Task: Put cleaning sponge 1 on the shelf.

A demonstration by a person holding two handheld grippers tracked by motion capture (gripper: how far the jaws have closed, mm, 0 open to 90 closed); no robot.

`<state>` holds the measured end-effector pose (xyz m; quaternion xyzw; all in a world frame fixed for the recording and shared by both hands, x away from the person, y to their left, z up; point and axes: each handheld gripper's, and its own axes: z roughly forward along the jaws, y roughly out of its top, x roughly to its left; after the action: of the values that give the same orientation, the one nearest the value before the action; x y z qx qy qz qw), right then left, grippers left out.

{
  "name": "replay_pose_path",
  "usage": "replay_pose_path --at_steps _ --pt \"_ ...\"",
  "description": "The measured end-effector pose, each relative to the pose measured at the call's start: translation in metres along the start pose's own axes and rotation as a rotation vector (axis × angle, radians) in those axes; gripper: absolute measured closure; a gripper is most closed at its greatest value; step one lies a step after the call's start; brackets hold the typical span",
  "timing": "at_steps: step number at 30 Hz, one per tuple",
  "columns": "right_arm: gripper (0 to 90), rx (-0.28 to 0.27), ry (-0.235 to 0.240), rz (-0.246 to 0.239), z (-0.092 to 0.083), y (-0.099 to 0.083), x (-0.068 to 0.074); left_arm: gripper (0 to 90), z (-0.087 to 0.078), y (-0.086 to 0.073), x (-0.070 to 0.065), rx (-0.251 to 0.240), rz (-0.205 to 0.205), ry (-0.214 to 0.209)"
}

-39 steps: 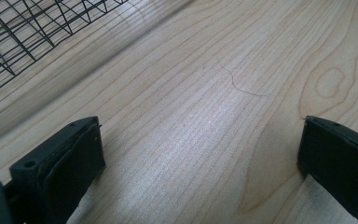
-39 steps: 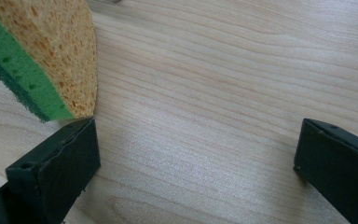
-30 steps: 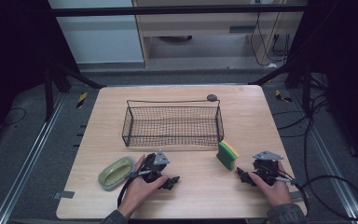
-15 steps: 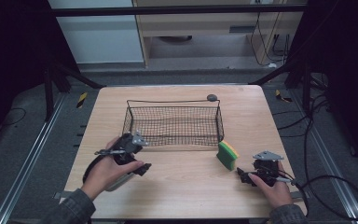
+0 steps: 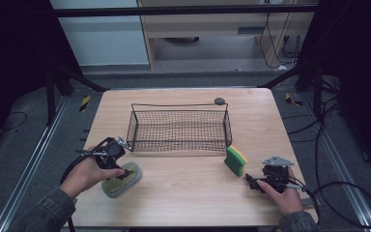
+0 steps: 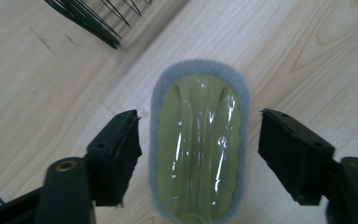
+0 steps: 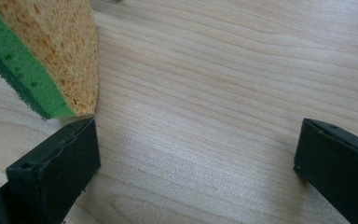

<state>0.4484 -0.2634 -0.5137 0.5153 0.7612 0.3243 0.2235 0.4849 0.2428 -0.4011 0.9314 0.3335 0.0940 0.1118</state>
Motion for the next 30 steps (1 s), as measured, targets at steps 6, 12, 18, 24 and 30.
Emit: replay_pose_path --at_steps 6,12,18,24,30 --pt "0.5 0.000 0.006 0.000 0.000 0.000 0.000 42.1 0.017 -0.001 0.003 0.061 0.000 -0.030" --pt "0.5 0.001 0.008 0.001 -0.001 0.000 0.000 53.5 0.023 -0.001 0.006 0.089 0.001 -0.056" --pt "0.5 0.000 0.007 -0.003 0.000 0.000 0.000 64.7 0.028 -0.004 0.008 0.096 0.010 -0.084" --pt "0.5 -0.001 0.009 -0.004 -0.001 -0.001 0.000 70.1 0.016 -0.010 0.006 0.028 0.041 -0.063" --pt "0.5 0.005 0.015 0.005 -0.001 0.000 0.000 70.3 -0.014 -0.013 -0.001 -0.121 0.079 0.007"
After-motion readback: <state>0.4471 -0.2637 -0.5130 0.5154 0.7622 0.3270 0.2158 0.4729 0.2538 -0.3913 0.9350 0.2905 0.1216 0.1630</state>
